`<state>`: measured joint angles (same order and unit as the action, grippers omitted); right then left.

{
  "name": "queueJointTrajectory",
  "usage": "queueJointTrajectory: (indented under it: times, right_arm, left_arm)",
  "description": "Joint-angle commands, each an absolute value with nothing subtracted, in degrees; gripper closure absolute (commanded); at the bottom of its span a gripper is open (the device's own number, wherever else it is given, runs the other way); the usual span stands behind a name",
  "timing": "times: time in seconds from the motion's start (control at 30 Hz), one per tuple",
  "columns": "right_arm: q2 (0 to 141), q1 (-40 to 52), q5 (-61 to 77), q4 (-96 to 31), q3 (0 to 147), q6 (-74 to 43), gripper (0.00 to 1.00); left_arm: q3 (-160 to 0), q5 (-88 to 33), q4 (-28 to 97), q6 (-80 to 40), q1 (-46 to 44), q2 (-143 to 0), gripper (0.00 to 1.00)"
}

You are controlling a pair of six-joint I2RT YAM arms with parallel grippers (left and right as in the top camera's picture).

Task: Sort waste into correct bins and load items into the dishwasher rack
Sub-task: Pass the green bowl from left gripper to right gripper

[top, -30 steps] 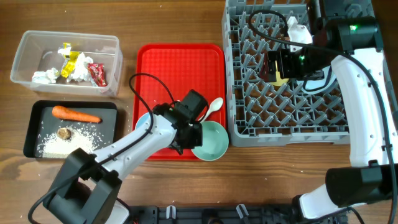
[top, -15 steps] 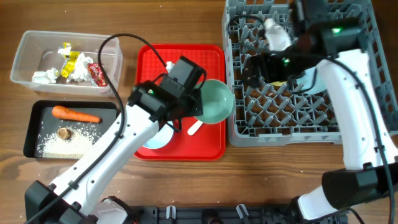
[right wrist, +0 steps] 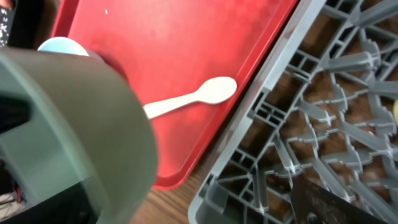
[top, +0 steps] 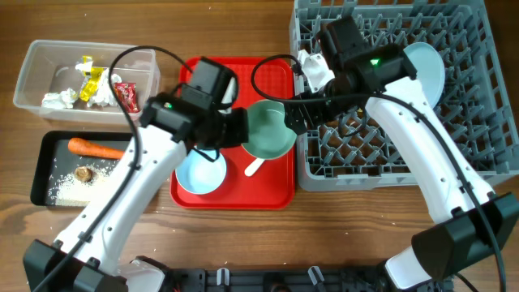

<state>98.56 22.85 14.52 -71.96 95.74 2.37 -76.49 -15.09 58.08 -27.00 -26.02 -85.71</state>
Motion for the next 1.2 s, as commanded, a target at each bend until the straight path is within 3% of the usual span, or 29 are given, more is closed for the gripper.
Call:
queueJointTrajectory:
  times: [0.0, 0.1, 0.2, 0.3, 0.4, 0.53, 0.67, 0.8, 0.97, 1.17]
  right_arm:
    - [98.5, 22.9, 15.8, -69.0, 92.6, 1.0, 0.04]
    - [98.5, 23.0, 16.3, -67.3, 91.0, 1.0, 0.07]
    - [98.5, 23.0, 16.3, -66.4, 90.3, 1.1, 0.25]
    - [98.5, 23.0, 16.4, -66.4, 90.3, 0.9, 0.33]
    - [98.5, 23.0, 16.3, -66.4, 90.3, 0.9, 0.53]
    - [98.5, 23.0, 16.3, -66.4, 90.3, 1.0, 0.55]
    - [98.5, 23.0, 16.3, -66.2, 90.3, 1.1, 0.73]
    - [98.5, 23.0, 16.3, -64.9, 90.3, 1.1, 0.71]
    - [98.5, 23.0, 16.2, -63.4, 90.3, 1.4, 0.61]
    - [98.4, 23.0, 8.7, -62.6, 91.2, 1.2, 0.63]
  left_arm:
    - [-78.0, -23.8, 59.5, -24.2, -21.2, -85.4, 0.96]
    - [-78.0, -23.9, 60.0, -24.2, -21.1, -85.4, 0.96]
    - [-78.0, -25.3, 59.8, -24.2, -21.8, -85.4, 0.96]
    - [-78.0, -25.3, 59.6, -24.2, -23.1, -85.4, 0.96]
    - [-78.0, -25.3, 58.8, -24.2, -25.2, -85.4, 0.96]
    - [-78.0, -24.1, 57.9, -24.4, -27.6, -85.4, 0.96]
    - [-78.0, -22.7, 57.8, -24.4, -29.6, -86.1, 0.96]
    - [-78.0, -22.5, 57.9, -24.7, -30.5, -87.6, 0.96]
    - [-78.0, -22.4, 57.9, -25.1, -30.5, -88.3, 0.96]
    - [-78.0, -22.4, 57.9, -25.1, -30.5, -88.4, 0.96]
